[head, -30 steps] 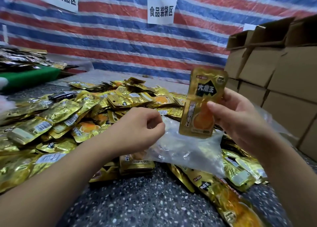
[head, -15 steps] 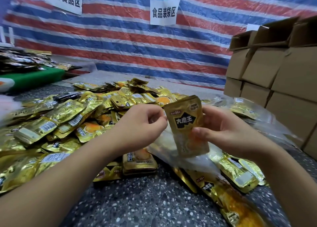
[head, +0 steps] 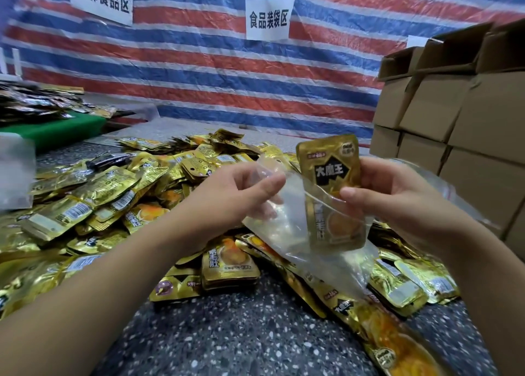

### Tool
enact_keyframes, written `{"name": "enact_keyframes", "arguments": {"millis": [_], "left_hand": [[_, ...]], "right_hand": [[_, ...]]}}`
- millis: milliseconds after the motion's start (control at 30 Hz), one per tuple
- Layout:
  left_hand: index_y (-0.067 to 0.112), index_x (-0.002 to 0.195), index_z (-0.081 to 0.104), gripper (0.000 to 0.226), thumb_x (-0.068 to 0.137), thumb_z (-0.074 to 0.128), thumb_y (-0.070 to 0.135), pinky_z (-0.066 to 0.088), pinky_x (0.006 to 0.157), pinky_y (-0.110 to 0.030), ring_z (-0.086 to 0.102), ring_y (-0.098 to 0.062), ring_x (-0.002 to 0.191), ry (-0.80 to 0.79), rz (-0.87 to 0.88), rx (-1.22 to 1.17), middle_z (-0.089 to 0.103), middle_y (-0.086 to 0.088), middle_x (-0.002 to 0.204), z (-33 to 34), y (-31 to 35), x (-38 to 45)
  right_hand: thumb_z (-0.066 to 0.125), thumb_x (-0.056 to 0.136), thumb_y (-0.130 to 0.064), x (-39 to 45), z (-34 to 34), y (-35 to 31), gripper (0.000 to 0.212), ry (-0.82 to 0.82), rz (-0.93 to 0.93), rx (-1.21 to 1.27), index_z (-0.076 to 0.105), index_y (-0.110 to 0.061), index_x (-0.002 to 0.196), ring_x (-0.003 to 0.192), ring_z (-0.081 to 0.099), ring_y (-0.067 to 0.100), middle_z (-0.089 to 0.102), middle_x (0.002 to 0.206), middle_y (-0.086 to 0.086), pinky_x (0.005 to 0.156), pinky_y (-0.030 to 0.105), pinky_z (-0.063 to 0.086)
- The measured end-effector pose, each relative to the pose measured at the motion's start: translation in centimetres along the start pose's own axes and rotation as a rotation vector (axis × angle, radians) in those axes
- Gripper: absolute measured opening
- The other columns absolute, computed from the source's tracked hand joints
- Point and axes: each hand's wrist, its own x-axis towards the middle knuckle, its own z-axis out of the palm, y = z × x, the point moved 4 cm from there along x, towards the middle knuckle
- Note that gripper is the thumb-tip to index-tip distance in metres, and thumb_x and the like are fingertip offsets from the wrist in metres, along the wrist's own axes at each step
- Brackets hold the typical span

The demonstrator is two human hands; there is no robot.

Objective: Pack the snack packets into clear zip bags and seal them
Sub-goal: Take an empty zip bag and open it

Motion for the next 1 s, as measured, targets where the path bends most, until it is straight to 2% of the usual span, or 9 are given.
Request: {"name": "enact_keyframes", "arguments": {"millis": [100,200,333,400,533,633,700,867,1000], "left_hand": [[0.009,0.09,0.073,0.051,0.078,0.052,0.054,0.056,0.065,-0.025,0.071,-0.017,0.068,-0.048,-0.064,0.004,0.077,-0.005,0.084,0.7,-0.3,-0.2],[0.006,0.095,0.073,0.05,0.083,0.048,0.048,0.055,0.056,-0.027,0.071,-0.022,0.065,-0.064,-0.024,-0.03,0.077,-0.008,0.086,0.9,0.1,-0.2],[0.01,0.089,0.075,0.046,0.084,0.048,0.046,0.052,0.049,-0.021,0.072,-0.019,0.062,-0.106,0.018,0.006,0.077,0.0,0.079,1.5,0.4,-0.5],[0.008,0.087,0.075,0.047,0.084,0.048,0.047,0.055,0.05,-0.024,0.073,-0.02,0.064,-0.124,0.01,0.002,0.076,0.002,0.074,1.5,0.2,-0.5],[0.013,0.086,0.077,0.045,0.083,0.052,0.051,0.06,0.063,-0.037,0.074,-0.023,0.07,-0.187,0.007,-0.013,0.077,0.0,0.08,1.6,0.2,-0.6],[0.012,0.082,0.075,0.052,0.08,0.053,0.059,0.059,0.073,-0.054,0.07,-0.037,0.074,-0.171,0.01,0.093,0.074,-0.014,0.08,2.1,0.0,-0.9],[0.008,0.082,0.072,0.056,0.078,0.053,0.061,0.054,0.075,-0.062,0.064,-0.047,0.077,-0.12,0.013,0.159,0.07,-0.026,0.083,2.3,0.0,-1.0],[0.011,0.083,0.072,0.053,0.078,0.054,0.06,0.054,0.077,-0.06,0.066,-0.044,0.077,-0.008,0.06,0.146,0.069,-0.026,0.085,1.6,0.9,-1.0],[0.018,0.081,0.073,0.043,0.084,0.055,0.057,0.054,0.075,-0.058,0.068,-0.039,0.075,0.03,0.059,0.175,0.07,-0.02,0.08,1.7,1.2,-1.1]], "right_hand": [[0.072,0.077,-0.024,-0.2,-0.5,-0.3,0.039,0.004,-0.006,0.07,0.069,-0.015,0.115,0.098,0.071,0.026,0.072,0.11,0.014,0.079,0.032,0.058],[0.07,0.078,-0.025,-0.2,-0.2,-0.3,0.038,-0.066,0.044,-0.059,0.068,-0.019,0.116,0.099,0.071,0.027,0.072,0.11,0.012,0.087,0.038,0.059],[0.064,0.086,-0.016,-0.5,1.1,0.1,0.028,-0.23,0.111,-0.18,0.066,-0.01,0.113,0.092,0.07,0.021,0.072,0.098,0.005,0.077,0.031,0.057],[0.063,0.086,-0.016,-0.7,1.1,-0.2,0.027,-0.242,0.115,-0.175,0.065,-0.008,0.112,0.091,0.069,0.022,0.071,0.099,0.009,0.078,0.03,0.056],[0.061,0.087,-0.015,-1.0,1.2,-0.4,0.027,-0.317,0.185,-0.15,0.065,-0.005,0.112,0.095,0.07,0.024,0.072,0.105,0.013,0.08,0.031,0.056],[0.059,0.089,-0.016,-1.0,2.4,0.2,0.022,-0.415,0.244,-0.34,0.064,-0.006,0.108,0.09,0.07,0.031,0.071,0.1,0.014,0.076,0.046,0.057],[0.06,0.088,-0.02,-0.7,3.1,0.3,0.02,-0.374,0.197,-0.464,0.064,-0.006,0.102,0.083,0.067,0.035,0.069,0.092,0.016,0.073,0.056,0.056],[0.071,0.078,-0.029,-0.1,2.7,-0.4,0.023,-0.079,0.082,-0.473,0.066,-0.023,0.1,0.08,0.071,0.022,0.073,0.087,0.004,0.073,0.051,0.059],[0.066,0.094,-0.015,-0.2,3.8,-0.5,0.016,-0.109,-0.004,-0.512,0.077,-0.025,0.101,0.071,0.07,0.019,0.075,0.081,-0.002,0.065,0.044,0.058]]}}
